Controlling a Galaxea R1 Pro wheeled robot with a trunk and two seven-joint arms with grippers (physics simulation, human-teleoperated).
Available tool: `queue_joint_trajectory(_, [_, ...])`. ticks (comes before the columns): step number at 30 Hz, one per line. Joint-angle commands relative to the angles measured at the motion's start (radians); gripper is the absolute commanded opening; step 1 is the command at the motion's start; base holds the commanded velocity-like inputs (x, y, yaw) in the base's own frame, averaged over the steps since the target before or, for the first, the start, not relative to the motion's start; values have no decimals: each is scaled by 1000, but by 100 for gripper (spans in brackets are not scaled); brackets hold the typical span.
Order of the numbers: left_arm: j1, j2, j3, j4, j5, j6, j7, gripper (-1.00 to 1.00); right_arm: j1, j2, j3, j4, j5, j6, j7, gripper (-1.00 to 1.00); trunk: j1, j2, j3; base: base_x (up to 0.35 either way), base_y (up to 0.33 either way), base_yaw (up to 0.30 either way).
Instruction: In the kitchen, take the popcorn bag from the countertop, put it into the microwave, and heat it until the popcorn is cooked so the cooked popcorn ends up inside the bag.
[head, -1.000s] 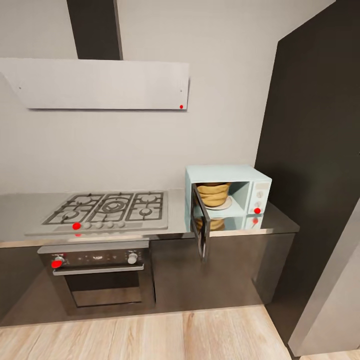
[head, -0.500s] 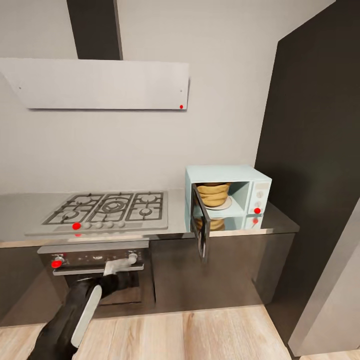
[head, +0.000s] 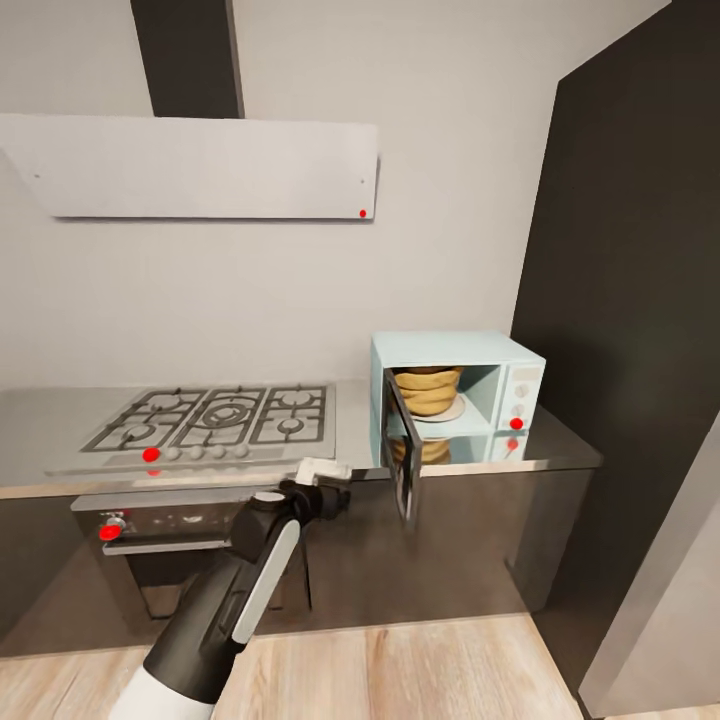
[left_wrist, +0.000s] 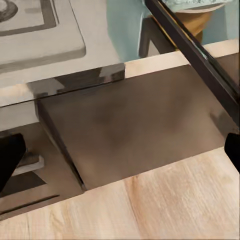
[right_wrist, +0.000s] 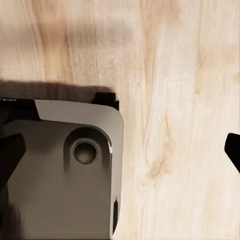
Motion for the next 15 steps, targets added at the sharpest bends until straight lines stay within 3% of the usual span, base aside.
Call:
queue_joint_trajectory(1, [-1, -2, -3, 0, 11, 3, 13, 100, 3, -1, 1, 1, 3, 1, 4, 100, 1, -1, -1, 311, 0, 0])
queue_joint_trajectory(7, [-1, -4, -5, 1, 14, 1, 13, 100, 13, -3, 2, 0, 3, 0, 3, 100, 1, -1, -1, 171, 0, 0])
queue_joint_trajectory(9, [-1, -4, -5, 3, 17, 1, -24, 100, 13, -3, 2, 0, 3, -1, 3, 100, 1, -1, -1, 14, 0, 0])
queue_joint_trajectory(10, [-1, -3, -5, 5, 16, 0, -152, 100, 13, -3, 2, 0, 3, -1, 3, 100, 1, -1, -1, 4, 0, 0])
queue_joint_trajectory(12, [-1, 1, -4, 6, 9, -5, -331, 100, 13, -4, 2, 0, 3, -1, 3, 100, 1, -1, -1, 2, 0, 0])
queue_joint_trajectory(15, [-1, 6, -1, 8, 1, -61, -458, 100, 13, -6, 2, 0, 3, -1, 3, 100, 1, -1, -1, 0, 0, 0])
